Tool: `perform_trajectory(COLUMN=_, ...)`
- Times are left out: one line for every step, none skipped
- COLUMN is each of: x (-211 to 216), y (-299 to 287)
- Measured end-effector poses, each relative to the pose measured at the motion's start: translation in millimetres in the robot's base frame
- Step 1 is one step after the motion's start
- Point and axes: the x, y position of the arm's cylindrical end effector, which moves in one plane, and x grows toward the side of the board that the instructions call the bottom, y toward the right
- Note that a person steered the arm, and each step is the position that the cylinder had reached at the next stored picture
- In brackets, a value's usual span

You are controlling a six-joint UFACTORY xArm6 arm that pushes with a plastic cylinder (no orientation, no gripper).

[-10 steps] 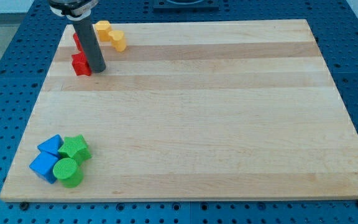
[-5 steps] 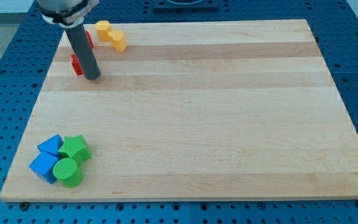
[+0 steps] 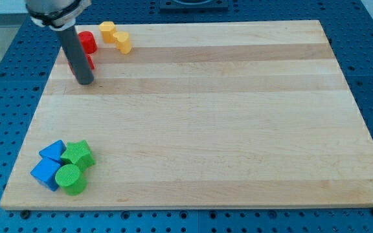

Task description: Place the red blocks in a vertical line at the top left of the board

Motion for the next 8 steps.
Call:
perform_trajectory(x=0, y=-40)
perform_trajectory(x=0, y=-39)
perform_trajectory(x=-4, y=-25)
perform_trajectory(x=-20, y=-15)
perform_trajectory(x=-25, y=-15)
perform_trajectory(x=-33, y=-15)
perform_trajectory(x=-56, y=-15)
perform_trajectory(x=-76, y=-15)
